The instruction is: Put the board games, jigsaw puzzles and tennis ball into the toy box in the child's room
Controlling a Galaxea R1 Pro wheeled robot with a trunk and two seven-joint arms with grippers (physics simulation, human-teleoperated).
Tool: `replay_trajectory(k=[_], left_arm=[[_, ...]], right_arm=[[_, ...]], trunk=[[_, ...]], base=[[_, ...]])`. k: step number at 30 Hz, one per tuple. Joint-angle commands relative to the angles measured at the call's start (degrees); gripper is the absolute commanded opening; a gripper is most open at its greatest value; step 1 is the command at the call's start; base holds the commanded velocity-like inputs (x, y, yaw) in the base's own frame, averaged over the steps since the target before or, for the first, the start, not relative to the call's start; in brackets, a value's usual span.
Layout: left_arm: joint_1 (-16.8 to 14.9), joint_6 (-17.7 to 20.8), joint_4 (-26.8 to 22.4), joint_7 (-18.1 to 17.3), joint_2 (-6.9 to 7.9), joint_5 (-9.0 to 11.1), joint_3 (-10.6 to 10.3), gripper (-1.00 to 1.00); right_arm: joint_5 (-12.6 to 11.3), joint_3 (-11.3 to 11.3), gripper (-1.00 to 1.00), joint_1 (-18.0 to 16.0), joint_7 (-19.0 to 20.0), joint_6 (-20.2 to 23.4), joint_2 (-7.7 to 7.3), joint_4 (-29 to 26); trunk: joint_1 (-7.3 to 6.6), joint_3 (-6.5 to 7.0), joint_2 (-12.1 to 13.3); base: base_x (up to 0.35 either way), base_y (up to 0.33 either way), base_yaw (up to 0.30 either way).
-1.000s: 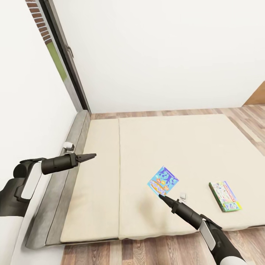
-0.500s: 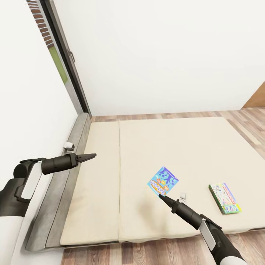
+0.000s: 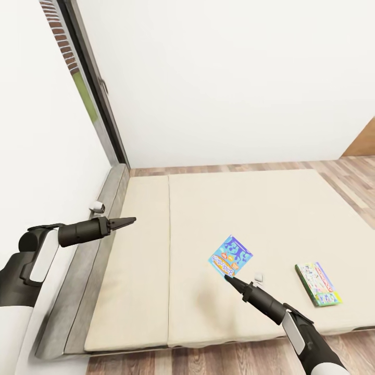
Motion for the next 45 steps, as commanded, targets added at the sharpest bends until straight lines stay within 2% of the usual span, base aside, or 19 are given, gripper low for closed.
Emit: replay_trajectory(k=[1,45], left_arm=[[0.0,0.2,0.0,-0.2,0.01,-0.1,0.0,1.0],[0.0,0.2,0.0,-0.2,0.05,-0.1,0.1,1.0]], right_arm=[[-0.3,0.0,-1.0,0.0,0.2,0.6,0.0,0.0],[-0.3,0.0,-1.0,0.0,0.2,0.5,0.0,0.0]], trunk=[[0.03,0.01,-0.1],[0.03,4.11,-0.1]], base=[[0.0,0.0,0.0],[0.0,0.0,0.0]])
